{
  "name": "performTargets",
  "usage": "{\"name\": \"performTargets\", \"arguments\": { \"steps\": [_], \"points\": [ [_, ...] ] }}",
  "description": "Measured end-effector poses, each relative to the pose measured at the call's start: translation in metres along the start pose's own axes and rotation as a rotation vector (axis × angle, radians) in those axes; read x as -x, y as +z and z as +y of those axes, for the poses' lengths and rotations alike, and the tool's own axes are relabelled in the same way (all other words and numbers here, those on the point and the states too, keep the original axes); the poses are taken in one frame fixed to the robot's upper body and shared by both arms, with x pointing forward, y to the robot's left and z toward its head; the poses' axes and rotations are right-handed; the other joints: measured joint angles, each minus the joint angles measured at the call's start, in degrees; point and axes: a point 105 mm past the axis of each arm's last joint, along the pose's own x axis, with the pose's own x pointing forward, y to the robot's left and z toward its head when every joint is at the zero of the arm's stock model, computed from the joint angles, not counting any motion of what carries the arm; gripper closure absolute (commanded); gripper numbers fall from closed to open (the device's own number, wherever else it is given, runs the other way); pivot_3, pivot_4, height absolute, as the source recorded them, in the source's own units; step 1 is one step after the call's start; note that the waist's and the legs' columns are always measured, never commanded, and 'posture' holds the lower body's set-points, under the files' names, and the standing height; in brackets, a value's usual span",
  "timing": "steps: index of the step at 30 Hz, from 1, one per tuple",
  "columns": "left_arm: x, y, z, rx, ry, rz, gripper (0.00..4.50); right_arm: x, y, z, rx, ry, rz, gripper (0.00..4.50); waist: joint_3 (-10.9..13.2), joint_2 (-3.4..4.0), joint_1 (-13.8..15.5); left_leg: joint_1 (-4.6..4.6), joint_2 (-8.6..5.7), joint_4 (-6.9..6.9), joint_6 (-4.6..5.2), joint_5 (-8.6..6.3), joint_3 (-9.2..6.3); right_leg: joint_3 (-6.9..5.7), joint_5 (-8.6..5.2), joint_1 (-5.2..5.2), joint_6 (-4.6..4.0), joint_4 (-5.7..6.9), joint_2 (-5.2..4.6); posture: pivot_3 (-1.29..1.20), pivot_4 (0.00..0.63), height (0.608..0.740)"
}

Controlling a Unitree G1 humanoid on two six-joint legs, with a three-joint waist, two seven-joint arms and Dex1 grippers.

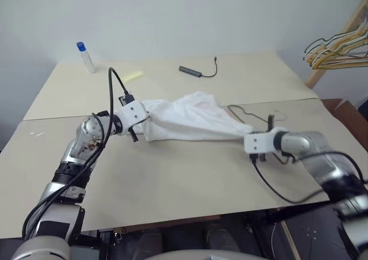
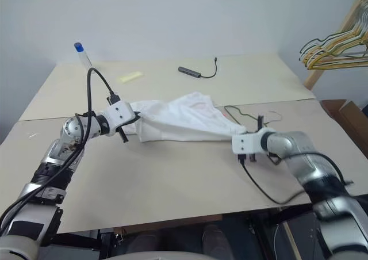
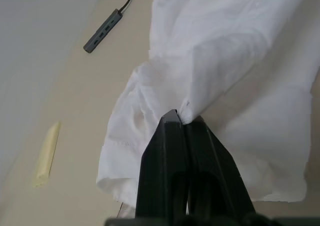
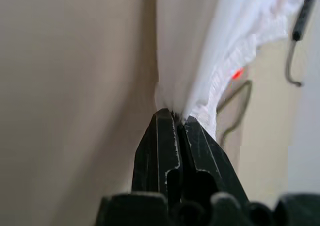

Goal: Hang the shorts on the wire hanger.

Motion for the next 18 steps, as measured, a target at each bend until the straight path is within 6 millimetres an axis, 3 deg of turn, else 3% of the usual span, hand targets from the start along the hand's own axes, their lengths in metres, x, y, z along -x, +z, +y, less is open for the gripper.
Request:
{"name": "performTargets", "arguments": {
  "steps": [2,4,6,8,11,13,15,16,18],
  "points": [
    [0.012,-0.002,-0.004,-0.008,-0.050,-0.008,4.50,0.017,0.022,0.015,0.006,0.091,-0.058,4.45,0.00,0.00,-0.26,0.04,0.02,0.01,0.00,0.00,0.02,0.01,0.00,0.01,0.05,0.01,0.03,-0.01,0.000,0.740],
    [0.042,-0.017,-0.018,0.009,-0.179,0.025,4.50,0.030,0.049,0.023,-0.005,0.164,-0.148,4.45,0.00,0.00,-1.25,0.11,0.21,-0.01,-0.01,-0.01,0.04,0.06,0.00,0.04,0.04,0.01,0.20,0.00,0.000,0.740],
    [0.060,-0.017,-0.032,0.040,-0.292,0.023,4.50,0.035,0.063,0.024,-0.018,0.194,-0.202,4.45,0.02,-0.02,-1.12,0.11,0.23,0.00,-0.02,0.00,0.04,0.02,-0.08,0.07,0.17,-0.01,0.20,0.00,0.000,0.740],
    [0.074,-0.012,-0.041,0.074,-0.391,0.015,4.50,0.035,0.071,0.014,-0.038,0.191,-0.238,4.45,0.03,-0.06,-0.80,0.14,0.24,0.06,-0.04,0.02,0.08,-0.02,-0.20,0.11,0.38,-0.02,0.20,0.00,0.000,0.740],
    [0.063,0.005,-0.026,0.095,-0.328,-0.051,4.50,0.023,0.070,-0.031,-0.124,0.076,-0.245,4.45,0.01,-0.08,0.56,0.16,0.22,0.19,0.03,0.12,0.05,-0.12,-0.17,0.16,0.40,-0.03,0.21,0.01,0.000,0.740],
    [0.039,0.017,-0.001,0.105,-0.153,-0.122,4.50,0.009,0.063,-0.065,-0.199,-0.032,-0.209,4.45,-0.02,-0.10,1.53,0.15,0.25,0.27,0.04,0.13,-0.05,-0.21,-0.05,0.18,0.19,-0.01,0.29,0.01,0.000,0.740],
    [0.006,0.041,0.044,0.139,0.145,-0.198,4.50,-0.006,0.052,-0.121,-0.227,-0.257,-0.112,4.45,0.00,-0.14,2.41,-0.17,0.28,0.38,0.00,0.15,-0.22,-0.27,0.30,-0.09,-0.21,-0.03,0.37,0.01,0.000,0.740],
    [-0.001,0.054,0.073,0.174,0.317,-0.234,4.50,-0.006,0.050,-0.152,-0.244,-0.403,-0.078,4.45,0.00,-0.15,2.41,-0.39,0.27,0.40,-0.01,0.15,-0.27,-0.26,0.40,-0.37,-0.26,0.06,0.37,0.02,0.000,0.740],
    [0.015,0.090,0.134,0.241,0.645,-0.360,4.50,0.018,0.053,-0.211,-0.214,-0.730,-0.031,4.45,-0.09,-0.28,2.24,-1.61,0.18,0.47,-0.55,0.45,-0.27,-0.20,0.47,-1.93,-0.26,0.86,0.16,0.02,0.000,0.740]
  ]
}}
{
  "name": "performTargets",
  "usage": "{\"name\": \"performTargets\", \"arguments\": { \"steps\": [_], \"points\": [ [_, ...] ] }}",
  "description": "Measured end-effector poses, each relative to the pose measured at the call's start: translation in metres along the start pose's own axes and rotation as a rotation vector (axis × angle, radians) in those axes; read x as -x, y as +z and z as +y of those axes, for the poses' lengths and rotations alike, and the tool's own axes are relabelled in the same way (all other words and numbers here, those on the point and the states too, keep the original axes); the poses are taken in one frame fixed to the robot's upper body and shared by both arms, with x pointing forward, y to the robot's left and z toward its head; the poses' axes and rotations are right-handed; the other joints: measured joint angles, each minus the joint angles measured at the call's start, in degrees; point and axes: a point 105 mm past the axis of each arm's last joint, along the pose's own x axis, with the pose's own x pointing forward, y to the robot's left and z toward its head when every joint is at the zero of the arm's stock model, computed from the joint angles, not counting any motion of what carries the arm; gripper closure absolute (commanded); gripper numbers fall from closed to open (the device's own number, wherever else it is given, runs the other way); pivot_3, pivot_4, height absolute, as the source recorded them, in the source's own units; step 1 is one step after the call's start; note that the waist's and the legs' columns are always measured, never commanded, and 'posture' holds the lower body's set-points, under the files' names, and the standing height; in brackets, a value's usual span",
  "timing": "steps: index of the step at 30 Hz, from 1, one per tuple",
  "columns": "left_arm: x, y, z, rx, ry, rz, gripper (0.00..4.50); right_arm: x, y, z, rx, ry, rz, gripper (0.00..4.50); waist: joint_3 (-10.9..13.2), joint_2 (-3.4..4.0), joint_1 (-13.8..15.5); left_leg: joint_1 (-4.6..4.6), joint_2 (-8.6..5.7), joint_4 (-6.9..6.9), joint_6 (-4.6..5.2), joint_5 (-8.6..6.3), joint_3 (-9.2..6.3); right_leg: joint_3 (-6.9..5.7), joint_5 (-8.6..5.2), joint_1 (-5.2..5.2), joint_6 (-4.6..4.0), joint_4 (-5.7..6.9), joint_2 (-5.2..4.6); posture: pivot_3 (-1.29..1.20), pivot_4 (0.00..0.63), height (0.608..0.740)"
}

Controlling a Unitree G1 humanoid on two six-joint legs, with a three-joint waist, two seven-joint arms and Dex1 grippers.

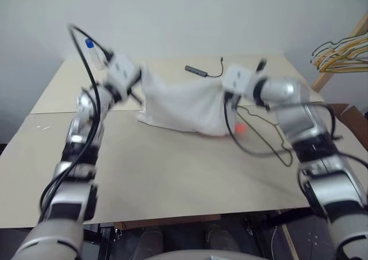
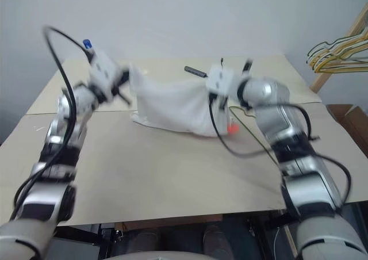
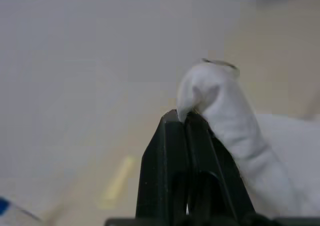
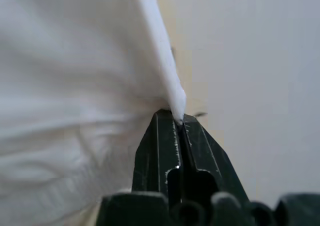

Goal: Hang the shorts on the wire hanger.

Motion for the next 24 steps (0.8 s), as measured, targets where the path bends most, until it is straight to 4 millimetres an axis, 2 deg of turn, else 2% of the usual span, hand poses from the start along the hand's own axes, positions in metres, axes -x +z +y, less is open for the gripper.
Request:
{"name": "performTargets", "arguments": {
  "steps": [2,4,6,8,11,14,16,18,20,22,24],
  "points": [
    [-0.008,0.046,0.040,0.054,0.223,-0.165,4.50,0.001,0.009,-0.048,0.055,-0.279,-0.015,4.45,-0.03,-0.05,-0.31,-0.88,-0.24,-0.05,-0.75,0.42,0.20,0.06,0.02,-1.15,0.06,0.50,-0.38,0.02,0.000,0.740],
    [0.003,0.087,0.061,0.067,0.310,-0.340,4.50,0.014,0.020,-0.079,0.076,-0.494,-0.083,4.45,-0.21,-0.04,-0.73,-1.10,-0.34,-0.21,-0.85,0.38,0.42,0.13,0.05,-1.57,0.10,0.55,-0.57,0.02,0.000,0.740],
    [0.017,0.111,0.067,0.069,0.318,-0.448,4.50,0.026,0.033,-0.091,0.088,-0.593,-0.156,4.45,-0.25,-0.08,-1.37,-1.14,-0.37,-0.20,-0.84,0.22,0.45,0.11,0.08,-1.57,0.18,0.48,-0.58,0.03,0.000,0.740],
    [0.035,0.110,0.069,0.022,0.277,-0.457,4.50,0.034,0.036,-0.082,0.104,-0.593,-0.201,4.45,-0.36,-0.05,-2.05,-1.09,-0.40,-0.22,-0.61,0.09,0.46,0.12,0.13,-1.33,0.28,0.09,-0.58,0.04,0.000,0.740],
    [0.056,0.081,0.061,0.016,0.181,-0.358,4.50,0.036,0.024,-0.048,0.117,-0.471,-0.204,4.45,-0.36,-0.05,-2.38,-0.90,-0.44,0.08,-0.03,-0.23,0.41,0.08,0.15,-0.78,0.50,-0.28,-0.55,0.04,0.000,0.740],
    [0.084,0.054,0.049,0.077,0.039,-0.254,4.50,0.041,0.010,-0.005,0.159,-0.232,-0.192,4.45,-0.34,-0.04,-2.71,-0.57,-0.43,0.13,0.07,-0.25,0.34,0.02,0.19,-0.28,0.56,-0.40,-0.52,0.05,0.000,0.740],
    [0.121,0.026,0.026,0.105,-0.178,-0.110,4.50,0.054,-0.009,0.044,0.228,0.042,-0.165,4.45,-0.31,0.00,-2.83,0.28,-0.27,0.07,0.34,-0.41,0.42,-0.02,0.12,0.65,0.53,-0.88,-0.40,0.05,0.000,0.740],
    [0.158,-0.002,-0.007,0.137,-0.422,0.056,4.50,0.071,-0.036,0.097,0.255,0.308,-0.112,4.45,-0.11,0.05,-2.92,1.10,-0.15,0.04,0.39,-0.46,0.49,-0.07,0.01,1.55,0.45,-1.01,-0.33,0.06,0.000,0.740],
    [0.196,-0.021,-0.040,0.165,-0.644,0.206,4.50,0.086,-0.045,0.138,0.253,0.479,-0.113,4.45,0.03,0.07,-2.91,1.72,-0.05,-0.01,0.39,-0.46,0.59,-0.01,-0.26,2.07,0.58,-1.11,-0.24,0.06,0.000,0.740],
    [0.231,-0.037,-0.066,0.187,-0.821,0.348,4.50,0.102,-0.048,0.161,0.304,0.586,-0.146,4.45,0.09,0.22,-2.77,2.00,-0.06,-0.07,0.38,-0.47,0.69,0.07,-0.70,2.25,0.33,-1.02,-0.26,0.06,0.000,0.740],
    [0.254,-0.048,-0.078,0.181,-0.917,0.442,4.50,0.111,-0.048,0.168,0.383,0.653,-0.187,4.45,0.08,0.28,-2.33,1.99,-0.06,-0.08,0.39,-0.47,0.74,0.13,-0.73,2.16,0.40,-0.91,-0.22,0.06,0.000,0.740]
  ]
}}
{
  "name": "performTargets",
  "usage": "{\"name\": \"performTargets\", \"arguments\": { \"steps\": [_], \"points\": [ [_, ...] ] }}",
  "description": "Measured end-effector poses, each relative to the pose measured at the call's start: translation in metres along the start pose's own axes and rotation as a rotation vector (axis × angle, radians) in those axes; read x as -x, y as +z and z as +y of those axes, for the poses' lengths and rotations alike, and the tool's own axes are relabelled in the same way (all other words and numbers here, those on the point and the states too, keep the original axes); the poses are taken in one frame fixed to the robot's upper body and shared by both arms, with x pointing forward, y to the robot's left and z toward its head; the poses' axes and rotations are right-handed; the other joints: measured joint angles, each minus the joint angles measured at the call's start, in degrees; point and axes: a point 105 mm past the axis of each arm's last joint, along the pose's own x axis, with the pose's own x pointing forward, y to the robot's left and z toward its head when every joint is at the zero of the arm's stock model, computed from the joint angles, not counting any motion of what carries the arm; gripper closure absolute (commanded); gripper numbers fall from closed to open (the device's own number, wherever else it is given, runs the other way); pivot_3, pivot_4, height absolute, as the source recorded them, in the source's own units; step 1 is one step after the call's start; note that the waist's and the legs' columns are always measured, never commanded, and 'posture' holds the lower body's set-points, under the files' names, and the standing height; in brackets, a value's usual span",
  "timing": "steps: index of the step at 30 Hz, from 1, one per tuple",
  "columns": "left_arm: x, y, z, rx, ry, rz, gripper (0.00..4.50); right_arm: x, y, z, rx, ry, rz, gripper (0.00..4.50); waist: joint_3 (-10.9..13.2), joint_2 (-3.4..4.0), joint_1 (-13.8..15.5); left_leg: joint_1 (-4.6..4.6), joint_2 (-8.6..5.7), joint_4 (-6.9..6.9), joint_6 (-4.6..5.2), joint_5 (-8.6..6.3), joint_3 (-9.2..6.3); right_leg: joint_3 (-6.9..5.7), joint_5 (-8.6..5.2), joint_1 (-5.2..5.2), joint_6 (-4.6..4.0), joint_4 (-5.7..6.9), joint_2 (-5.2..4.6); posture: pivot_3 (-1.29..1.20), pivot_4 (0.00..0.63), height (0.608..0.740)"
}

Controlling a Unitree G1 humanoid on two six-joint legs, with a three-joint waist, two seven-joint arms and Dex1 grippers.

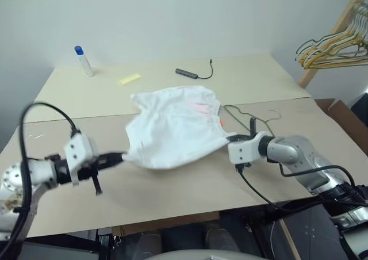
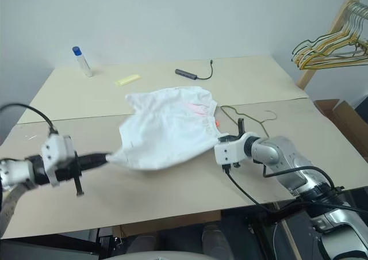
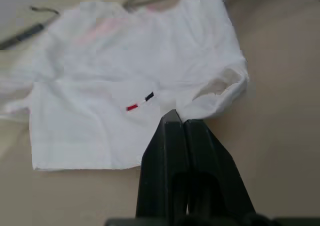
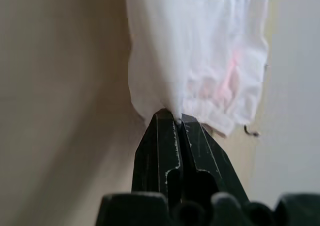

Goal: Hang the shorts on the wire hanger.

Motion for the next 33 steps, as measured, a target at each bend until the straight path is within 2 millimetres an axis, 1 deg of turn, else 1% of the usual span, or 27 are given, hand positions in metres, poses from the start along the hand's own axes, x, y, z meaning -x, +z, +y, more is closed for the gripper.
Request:
{"name": "performTargets", "arguments": {
  "steps": [2,3,4,6,7,9,10,12,14,16,17,19,21,23,24,26,27,30,33],
  "points": [
    [0.002,-0.013,-0.011,0.012,-0.046,0.067,4.50,0.006,0.001,0.003,0.052,0.049,-0.008,4.45,-0.01,-0.02,0.45,-0.03,0.01,-0.06,0.09,-0.05,0.00,0.00,0.11,-0.06,0.27,0.01,0.02,0.05,0.000,0.740],
    [0.003,-0.017,-0.014,0.024,-0.058,0.083,4.50,0.007,0.002,0.002,0.049,0.053,-0.011,4.45,-0.02,-0.07,0.56,-0.07,0.04,-0.07,0.16,-0.10,-0.01,0.00,0.13,-0.08,0.20,0.01,0.03,0.05,0.000,0.740],
    [0.003,-0.019,-0.017,0.033,-0.064,0.087,4.50,0.006,0.004,0.000,0.041,0.044,-0.018,4.45,-0.03,-0.11,0.62,-0.15,0.04,-0.06,0.18,-0.11,-0.02,0.00,0.29,-0.15,-0.08,0.01,0.04,0.05,0.000,0.740],
    [0.004,-0.018,-0.024,0.045,-0.095,0.086,4.50,0.006,0.015,0.000,0.025,0.065,-0.060,4.45,-0.02,-0.10,0.83,-0.25,0.02,-0.02,0.20,-0.12,-0.02,0.00,0.31,-0.20,-0.10,0.00,0.00,0.05,0.000,0.740],
    [0.006,-0.019,-0.030,0.057,-0.124,0.093,4.50,0.009,0.019,0.002,0.024,0.095,-0.074,4.45,-0.01,-0.09,0.94,-0.25,0.00,-0.01,0.21,-0.14,-0.02,0.00,0.30,-0.19,-0.08,0.00,-0.02,0.05,0.000,0.740],
    [0.013,-0.026,-0.044,0.091,-0.196,0.141,4.50,0.020,0.026,0.013,0.001,0.195,-0.096,4.45,-0.01,-0.09,1.18,-0.24,0.01,0.00,0.27,-0.18,0.00,-0.01,0.28,-0.18,-0.06,-0.03,-0.03,0.05,0.000,0.740],
    [0.017,-0.029,-0.047,0.109,-0.212,0.156,4.50,0.024,0.028,0.018,-0.013,0.238,-0.101,4.45,-0.01,-0.09,1.46,-0.21,0.01,0.01,0.27,-0.17,0.00,-0.02,0.27,-0.16,-0.04,-0.03,-0.04,0.04,0.000,0.740],
    [0.020,-0.025,-0.047,0.156,-0.202,0.110,4.50,0.035,0.034,0.029,-0.031,0.330,-0.118,4.45,0.00,-0.09,2.15,-0.19,0.05,0.06,0.27,-0.17,0.00,-0.07,0.09,-0.14,0.26,-0.01,-0.04,0.04,0.000,0.740],
    [0.024,-0.016,-0.046,0.209,-0.187,0.035,4.50,0.041,0.040,0.035,-0.047,0.383,-0.137,4.45,-0.03,-0.12,2.35,-0.08,0.10,0.06,0.27,-0.17,-0.01,-0.13,0.01,-0.07,0.31,0.00,-0.02,0.03,0.000,0.740],
    [0.027,-0.011,-0.052,0.233,-0.221,0.008,4.50,0.043,0.043,0.036,-0.061,0.394,-0.146,4.45,-0.06,-0.17,2.29,-0.03,0.10,0.05,0.26,-0.18,0.02,-0.11,-0.05,-0.05,0.22,0.00,-0.02,0.03,0.000,0.740],
    [0.028,-0.011,-0.059,0.245,-0.249,0.011,4.50,0.042,0.043,0.036,-0.073,0.395,-0.146,4.45,-0.06,-0.17,2.20,-0.04,0.09,0.04,0.26,-0.18,0.06,-0.08,-0.14,-0.06,0.08,-0.01,-0.03,0.03,0.000,0.740],
    [0.031,-0.018,-0.071,0.266,-0.291,0.047,4.50,0.042,0.042,0.039,-0.096,0.400,-0.140,4.45,-0.06,-0.17,2.03,-0.08,0.09,0.04,0.29,-0.21,0.13,-0.04,-0.13,-0.12,0.08,-0.01,-0.02,0.03,0.000,0.740],
    [0.032,-0.030,-0.083,0.264,-0.326,0.107,4.50,0.041,0.042,0.041,-0.111,0.406,-0.136,4.45,-0.05,-0.16,2.05,-0.08,0.08,0.02,0.30,-0.21,0.13,-0.02,-0.11,-0.13,0.11,0.00,-0.01,0.04,0.000,0.740],
    [0.033,-0.043,-0.087,0.283,-0.320,0.147,4.50,0.041,0.041,0.044,-0.123,0.420,-0.134,4.45,-0.04,-0.14,2.23,-0.06,0.08,0.03,0.30,-0.21,0.13,-0.03,-0.15,-0.11,0.04,0.00,0.00,0.04,0.000,0.740],
    [0.033,-0.047,-0.087,0.288,-0.310,0.160,4.07,0.042,0.042,0.046,-0.130,0.427,-0.134,3.99,-0.05,-0.16,2.34,-0.05,0.09,0.04,0.30,-0.21,0.10,-0.05,-0.20,-0.10,-0.05,0.00,0.00,0.04,0.000,0.740],
    [0.031,-0.051,-0.083,0.279,-0.268,0.154,3.61,0.046,0.044,0.052,-0.132,0.466,-0.144,3.50,-0.05,-0.16,2.71,-0.04,0.05,0.07,0.30,-0.21,0.09,-0.08,-0.24,-0.07,-0.04,0.00,-0.06,0.04,0.000,0.740],
    [0.028,-0.051,-0.081,0.275,-0.256,0.144,3.27,0.047,0.045,0.053,-0.133,0.481,-0.150,3.13,-0.06,-0.19,2.79,-0.04,0.05,0.07,0.30,-0.21,0.10,-0.08,-0.25,-0.07,-0.02,0.00,-0.07,0.04,0.000,0.740],
    [0.025,-0.049,-0.081,0.260,-0.268,0.134,2.30,0.054,0.049,0.051,-0.142,0.498,-0.175,2.08,-0.10,-0.27,2.61,-0.07,0.06,0.06,0.29,-0.22,0.11,-0.07,-0.23,-0.07,0.00,-0.01,-0.07,0.03,0.000,0.740],
    [0.028,-0.049,-0.083,0.248,-0.303,0.147,1.31,0.064,0.047,0.047,-0.201,0.506,-0.189,1.01,-0.08,-0.27,2.37,-0.08,0.08,0.05,0.30,-0.22,0.10,-0.08,-0.22,-0.10,0.02,-0.01,-0.05,0.03,0.000,0.740]
  ]
}}
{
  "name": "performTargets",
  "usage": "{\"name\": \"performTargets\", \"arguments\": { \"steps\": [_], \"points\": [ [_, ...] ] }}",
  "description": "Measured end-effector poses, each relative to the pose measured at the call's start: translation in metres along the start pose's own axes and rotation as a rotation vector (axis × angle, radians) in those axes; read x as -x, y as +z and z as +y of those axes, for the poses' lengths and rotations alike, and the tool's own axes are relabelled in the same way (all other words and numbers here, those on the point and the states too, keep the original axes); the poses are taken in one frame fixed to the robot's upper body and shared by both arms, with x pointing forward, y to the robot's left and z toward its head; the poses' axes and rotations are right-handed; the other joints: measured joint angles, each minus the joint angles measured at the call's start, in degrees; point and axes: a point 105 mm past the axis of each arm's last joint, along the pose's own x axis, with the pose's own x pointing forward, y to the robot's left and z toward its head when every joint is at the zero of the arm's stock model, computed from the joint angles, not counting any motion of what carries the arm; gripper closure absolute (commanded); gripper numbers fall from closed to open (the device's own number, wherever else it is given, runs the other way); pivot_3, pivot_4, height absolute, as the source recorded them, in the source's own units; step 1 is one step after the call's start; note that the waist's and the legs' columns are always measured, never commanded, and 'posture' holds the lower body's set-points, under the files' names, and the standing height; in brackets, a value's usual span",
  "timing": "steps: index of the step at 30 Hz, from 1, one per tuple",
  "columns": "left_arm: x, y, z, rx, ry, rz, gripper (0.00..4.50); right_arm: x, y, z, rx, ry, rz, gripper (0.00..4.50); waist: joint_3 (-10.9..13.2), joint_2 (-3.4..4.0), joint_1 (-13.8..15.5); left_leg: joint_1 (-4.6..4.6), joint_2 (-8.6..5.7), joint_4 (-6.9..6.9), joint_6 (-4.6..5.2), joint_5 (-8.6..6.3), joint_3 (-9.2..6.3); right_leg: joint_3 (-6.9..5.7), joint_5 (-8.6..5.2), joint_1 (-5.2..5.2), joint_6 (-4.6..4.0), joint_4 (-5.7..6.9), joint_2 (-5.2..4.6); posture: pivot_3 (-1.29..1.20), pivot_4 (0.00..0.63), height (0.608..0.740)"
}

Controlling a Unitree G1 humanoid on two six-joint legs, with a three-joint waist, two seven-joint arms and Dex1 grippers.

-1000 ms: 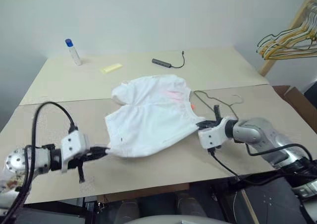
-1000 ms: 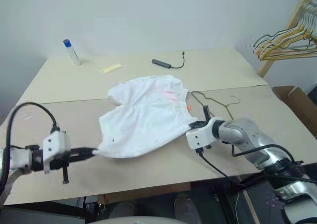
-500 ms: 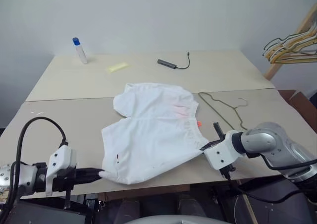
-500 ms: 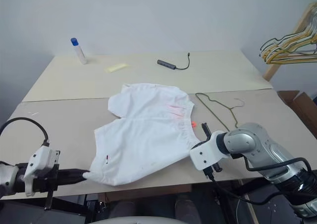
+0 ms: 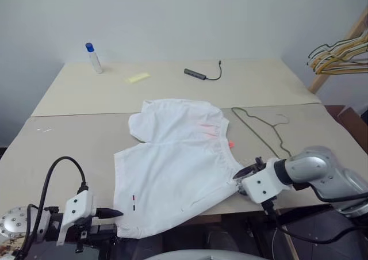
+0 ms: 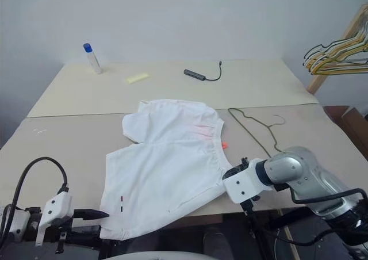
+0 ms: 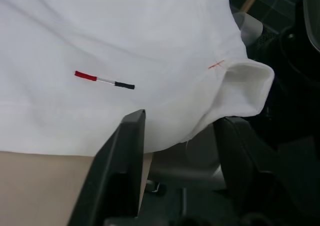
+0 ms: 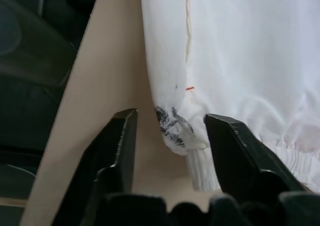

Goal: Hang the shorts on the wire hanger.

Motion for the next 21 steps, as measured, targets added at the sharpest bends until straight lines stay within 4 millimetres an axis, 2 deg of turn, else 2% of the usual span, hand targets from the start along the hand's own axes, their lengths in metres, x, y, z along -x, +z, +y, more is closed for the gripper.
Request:
{"name": "performTargets", "arguments": {
  "steps": [3,4,7,10,12,14,17,21],
  "points": [
    [0.008,0.006,0.002,-0.015,0.003,-0.019,0.34,0.014,-0.001,-0.011,-0.070,-0.074,-0.032,0.01,0.01,0.01,-0.09,0.02,0.03,0.01,0.00,0.00,0.01,0.00,-0.02,0.00,-0.04,0.01,0.01,0.02,0.000,0.740],
    [0.013,0.011,0.005,-0.024,0.015,-0.038,0.03,0.020,-0.001,-0.015,-0.091,-0.101,-0.040,0.00,0.01,0.00,-0.10,0.03,0.03,0.00,0.00,0.00,0.01,0.00,-0.02,0.00,-0.04,0.01,0.01,0.02,0.000,0.740],
    [0.034,0.041,0.020,-0.075,0.071,-0.158,0.03,0.037,-0.013,-0.030,-0.188,-0.231,-0.036,0.00,0.00,-0.02,-0.08,0.03,0.03,0.01,0.00,0.00,0.00,-0.02,-0.03,0.00,-0.03,0.01,0.00,0.02,0.000,0.740],
    [0.050,0.075,0.037,-0.140,0.135,-0.299,0.03,0.046,-0.042,-0.053,-0.404,-0.412,-0.026,0.00,-0.02,-0.04,-0.14,0.03,0.00,0.05,0.00,0.00,0.02,0.01,0.00,0.02,-0.01,0.01,0.00,0.01,0.000,0.740],
    [0.055,0.097,0.047,-0.178,0.168,-0.395,0.03,0.052,-0.064,-0.066,-0.562,-0.528,-0.036,0.00,-0.02,-0.03,-0.15,0.01,-0.03,0.04,0.00,0.00,0.02,0.03,0.20,0.02,0.29,0.01,0.00,0.00,0.000,0.740],
    [0.053,0.117,0.053,-0.206,0.171,-0.487,0.03,0.056,-0.086,-0.072,-0.716,-0.611,-0.028,0.00,0.02,0.03,-0.23,-0.14,-0.06,0.02,0.00,0.00,0.00,0.06,0.48,-0.09,-0.09,0.00,0.01,-0.01,0.000,0.740],
    [0.040,0.132,0.056,-0.215,0.133,-0.520,0.03,0.054,-0.110,-0.077,-0.908,-0.663,-0.037,0.00,0.03,0.05,-0.51,-0.19,-0.08,0.01,0.05,-0.03,0.00,0.10,0.50,-0.12,-0.11,-0.01,0.02,-0.02,0.000,0.740],
    [0.018,0.138,0.049,-0.261,0.036,-0.467,0.03,0.048,-0.137,-0.081,-1.083,-0.697,-0.017,0.00,0.04,0.06,-1.72,-0.17,-0.09,0.01,0.05,-0.03,0.03,0.16,0.52,-0.10,-0.09,-0.02,0.04,-0.02,0.000,0.740]
  ]
}}
